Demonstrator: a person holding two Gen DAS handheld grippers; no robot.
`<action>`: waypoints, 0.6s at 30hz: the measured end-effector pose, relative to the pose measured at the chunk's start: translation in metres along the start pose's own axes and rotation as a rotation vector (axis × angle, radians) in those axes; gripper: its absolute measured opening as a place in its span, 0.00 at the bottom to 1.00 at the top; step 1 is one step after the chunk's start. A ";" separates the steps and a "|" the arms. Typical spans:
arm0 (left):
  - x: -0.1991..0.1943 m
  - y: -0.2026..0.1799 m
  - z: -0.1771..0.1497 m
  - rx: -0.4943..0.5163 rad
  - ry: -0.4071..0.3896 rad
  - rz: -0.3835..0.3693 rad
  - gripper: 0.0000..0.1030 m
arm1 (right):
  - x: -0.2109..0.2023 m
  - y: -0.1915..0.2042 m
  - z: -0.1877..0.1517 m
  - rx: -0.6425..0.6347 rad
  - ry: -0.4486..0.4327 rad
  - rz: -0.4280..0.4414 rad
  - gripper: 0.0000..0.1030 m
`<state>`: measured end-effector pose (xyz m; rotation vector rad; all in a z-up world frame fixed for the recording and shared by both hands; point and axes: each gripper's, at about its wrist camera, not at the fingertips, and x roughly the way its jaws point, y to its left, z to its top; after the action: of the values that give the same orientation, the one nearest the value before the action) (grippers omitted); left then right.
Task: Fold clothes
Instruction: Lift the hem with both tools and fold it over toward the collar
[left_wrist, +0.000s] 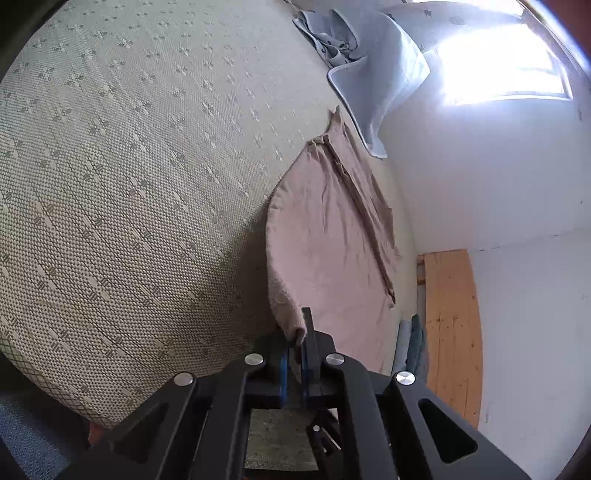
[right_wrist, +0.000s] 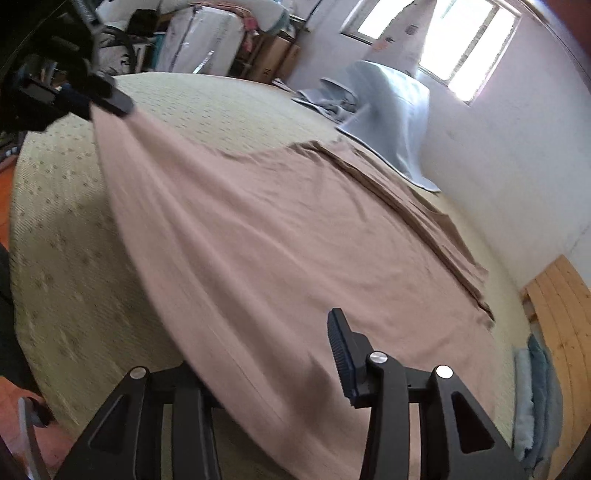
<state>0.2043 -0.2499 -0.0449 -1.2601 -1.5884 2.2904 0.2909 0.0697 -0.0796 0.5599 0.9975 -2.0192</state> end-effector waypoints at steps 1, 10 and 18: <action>0.000 -0.001 0.000 0.000 -0.003 -0.003 0.03 | -0.002 -0.005 -0.005 -0.004 0.006 -0.013 0.45; 0.002 -0.011 0.001 0.006 -0.026 0.010 0.03 | -0.005 -0.065 -0.060 -0.010 0.094 -0.113 0.48; -0.008 -0.009 0.002 0.030 -0.047 0.043 0.03 | -0.006 -0.109 -0.106 -0.006 0.155 -0.166 0.48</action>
<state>0.2047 -0.2514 -0.0331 -1.2556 -1.5505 2.3773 0.2101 0.1989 -0.0888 0.6572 1.1761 -2.1423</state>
